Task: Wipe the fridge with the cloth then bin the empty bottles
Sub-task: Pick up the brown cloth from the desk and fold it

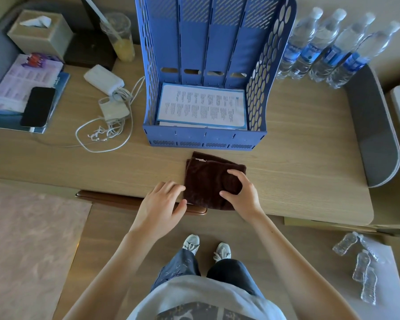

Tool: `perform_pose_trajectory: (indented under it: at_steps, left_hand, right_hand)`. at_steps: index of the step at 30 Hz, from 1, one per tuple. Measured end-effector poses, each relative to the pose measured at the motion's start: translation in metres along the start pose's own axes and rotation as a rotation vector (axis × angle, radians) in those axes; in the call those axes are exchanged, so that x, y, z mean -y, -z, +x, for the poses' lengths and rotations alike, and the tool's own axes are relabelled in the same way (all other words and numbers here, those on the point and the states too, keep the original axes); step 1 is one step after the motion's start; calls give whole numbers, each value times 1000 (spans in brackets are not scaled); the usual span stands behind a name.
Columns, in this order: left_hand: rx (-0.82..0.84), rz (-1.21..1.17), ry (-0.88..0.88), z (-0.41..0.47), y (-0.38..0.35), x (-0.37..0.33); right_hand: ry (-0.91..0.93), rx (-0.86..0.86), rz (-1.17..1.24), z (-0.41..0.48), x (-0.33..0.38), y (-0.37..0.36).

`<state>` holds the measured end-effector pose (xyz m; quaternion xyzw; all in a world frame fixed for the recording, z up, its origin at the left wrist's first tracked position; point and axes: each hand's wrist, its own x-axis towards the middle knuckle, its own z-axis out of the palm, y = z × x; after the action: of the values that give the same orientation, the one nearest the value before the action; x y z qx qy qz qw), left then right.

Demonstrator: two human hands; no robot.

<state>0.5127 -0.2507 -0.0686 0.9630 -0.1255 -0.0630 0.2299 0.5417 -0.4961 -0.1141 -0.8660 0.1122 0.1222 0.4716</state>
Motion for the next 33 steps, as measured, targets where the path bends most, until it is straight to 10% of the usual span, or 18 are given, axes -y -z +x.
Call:
perform_pose_trajectory:
  at_steps: [19, 33]
  left_hand:
    - [-12, -35, -495, 59, 30, -118]
    - [283, -129, -1170, 33, -43, -325]
  right_hand:
    - [163, -686, 341, -124, 24, 109]
    - [-150, -1383, 346, -310, -54, 143]
